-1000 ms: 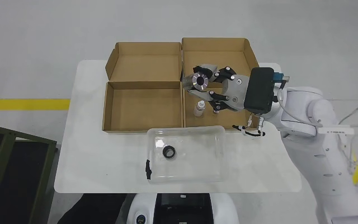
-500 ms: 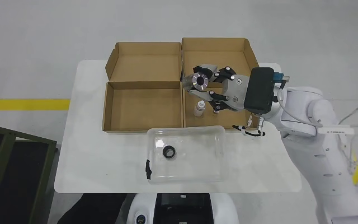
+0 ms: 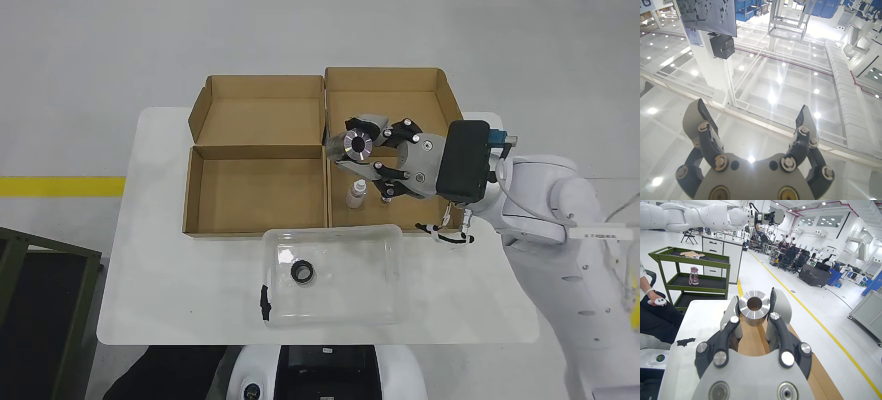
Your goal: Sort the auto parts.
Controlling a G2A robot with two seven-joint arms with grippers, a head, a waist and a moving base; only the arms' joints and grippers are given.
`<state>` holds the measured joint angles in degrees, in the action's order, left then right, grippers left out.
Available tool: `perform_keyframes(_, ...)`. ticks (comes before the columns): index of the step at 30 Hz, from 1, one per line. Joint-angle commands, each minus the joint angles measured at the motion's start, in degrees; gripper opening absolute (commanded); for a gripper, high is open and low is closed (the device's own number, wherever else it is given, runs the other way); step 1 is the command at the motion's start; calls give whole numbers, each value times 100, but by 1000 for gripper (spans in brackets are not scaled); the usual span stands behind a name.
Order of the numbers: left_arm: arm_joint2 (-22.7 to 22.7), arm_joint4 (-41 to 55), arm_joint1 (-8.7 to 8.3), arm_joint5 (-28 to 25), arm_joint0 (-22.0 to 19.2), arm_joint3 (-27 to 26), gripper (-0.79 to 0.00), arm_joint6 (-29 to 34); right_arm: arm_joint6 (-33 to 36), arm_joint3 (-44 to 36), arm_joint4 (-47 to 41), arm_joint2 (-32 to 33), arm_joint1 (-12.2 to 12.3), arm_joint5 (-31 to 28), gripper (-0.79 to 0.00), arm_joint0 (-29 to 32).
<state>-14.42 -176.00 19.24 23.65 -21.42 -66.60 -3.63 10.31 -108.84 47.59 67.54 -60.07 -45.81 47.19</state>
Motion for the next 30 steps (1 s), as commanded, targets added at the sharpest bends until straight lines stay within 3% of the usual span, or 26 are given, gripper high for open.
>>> perform_keyframes(1, 0, 0, 0, 0, 0, 0, 0, 0, 26, -26, 10, -23, -2, 60, -785, 56)
perform_keyframes(12, 0, 0, 0, 0, 0, 0, 0, 0, 423, 360, -299, -479, -74, -83, -785, -234)
perform_keyframes(30, 0, 0, 0, 0, 0, 0, 0, 0, 755, 1728, -610, -1753, -453, 45, -785, -1214)
